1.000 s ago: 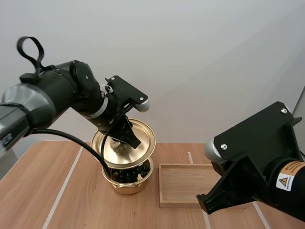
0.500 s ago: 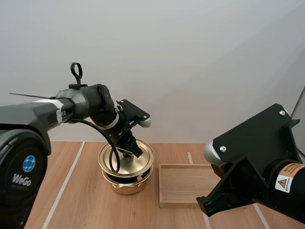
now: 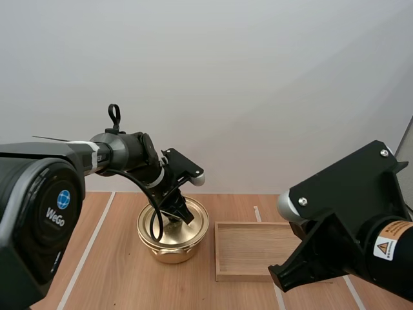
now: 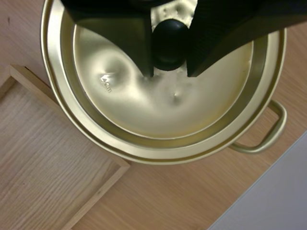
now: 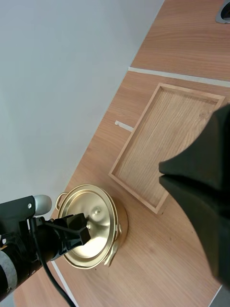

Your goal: Open the lid, put the grape in the pot, and close it

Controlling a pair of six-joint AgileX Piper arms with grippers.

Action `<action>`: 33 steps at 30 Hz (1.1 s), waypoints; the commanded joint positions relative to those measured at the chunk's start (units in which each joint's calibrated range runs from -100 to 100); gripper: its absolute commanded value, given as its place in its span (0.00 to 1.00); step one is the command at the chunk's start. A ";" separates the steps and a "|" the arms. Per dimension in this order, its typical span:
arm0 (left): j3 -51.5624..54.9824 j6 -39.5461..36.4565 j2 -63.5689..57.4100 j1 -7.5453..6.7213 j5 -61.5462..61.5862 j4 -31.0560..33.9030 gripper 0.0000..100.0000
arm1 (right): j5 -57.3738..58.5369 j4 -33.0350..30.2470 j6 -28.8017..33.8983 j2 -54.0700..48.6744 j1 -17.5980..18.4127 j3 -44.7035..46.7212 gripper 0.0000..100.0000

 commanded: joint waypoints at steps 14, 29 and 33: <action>0.30 1.30 1.53 -0.21 -1.43 -1.11 0.00 | 0.17 -0.27 0.00 -0.42 -0.81 0.10 0.00; 0.41 1.30 2.66 -0.21 0.72 -1.25 0.00 | 0.17 -0.15 0.00 -0.42 -1.01 0.10 0.00; 0.41 0.98 2.25 -0.21 2.01 -1.25 0.15 | 0.17 0.11 0.00 -0.42 -1.01 0.10 0.00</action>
